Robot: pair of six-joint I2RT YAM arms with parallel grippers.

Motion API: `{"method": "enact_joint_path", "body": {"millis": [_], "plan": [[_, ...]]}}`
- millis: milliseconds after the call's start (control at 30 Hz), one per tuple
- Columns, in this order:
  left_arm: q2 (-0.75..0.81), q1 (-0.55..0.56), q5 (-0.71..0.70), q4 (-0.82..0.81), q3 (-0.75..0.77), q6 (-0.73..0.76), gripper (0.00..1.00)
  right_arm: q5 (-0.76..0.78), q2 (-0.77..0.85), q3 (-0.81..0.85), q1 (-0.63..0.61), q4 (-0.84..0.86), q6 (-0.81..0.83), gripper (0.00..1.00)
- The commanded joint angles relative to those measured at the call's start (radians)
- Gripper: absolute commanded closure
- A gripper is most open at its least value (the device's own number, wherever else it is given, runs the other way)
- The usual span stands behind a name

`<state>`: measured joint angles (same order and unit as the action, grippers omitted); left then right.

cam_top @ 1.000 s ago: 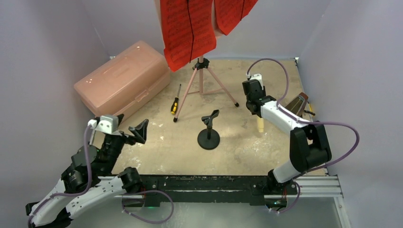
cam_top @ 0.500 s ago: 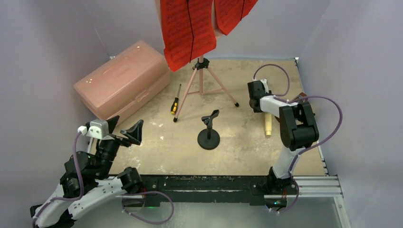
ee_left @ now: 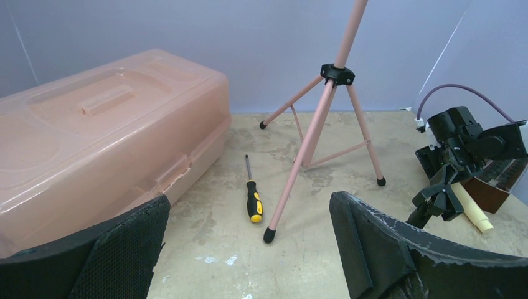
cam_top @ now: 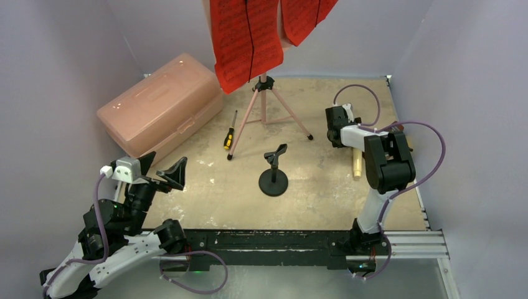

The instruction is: Pack up the instrument practice props

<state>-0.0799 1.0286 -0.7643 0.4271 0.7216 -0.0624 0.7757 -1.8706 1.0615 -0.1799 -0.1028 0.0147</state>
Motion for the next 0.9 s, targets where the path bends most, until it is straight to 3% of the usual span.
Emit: {"method": "enact_joint_path", "body": {"millis": [0, 200, 533, 867], "plan": [[0.009, -0.002, -0.003, -0.03, -0.011, 0.017, 0.01, 0.019, 0.065, -0.004, 0.003, 0.024, -0.021, 0.32], [0.001, -0.001, -0.004, -0.03, -0.011, 0.019, 0.01, -0.038, 0.176, -0.014, -0.002, 0.024, -0.055, 0.25], [-0.007, -0.003, -0.013, -0.034, -0.013, 0.026, 0.01, -0.318, 0.57, -0.152, -0.124, 0.132, -0.02, 0.07], [-0.009, -0.004, -0.025, -0.037, -0.014, 0.029, 0.01, -0.732, 0.895, -0.38, -0.223, 0.307, -0.027, 0.05]]}}
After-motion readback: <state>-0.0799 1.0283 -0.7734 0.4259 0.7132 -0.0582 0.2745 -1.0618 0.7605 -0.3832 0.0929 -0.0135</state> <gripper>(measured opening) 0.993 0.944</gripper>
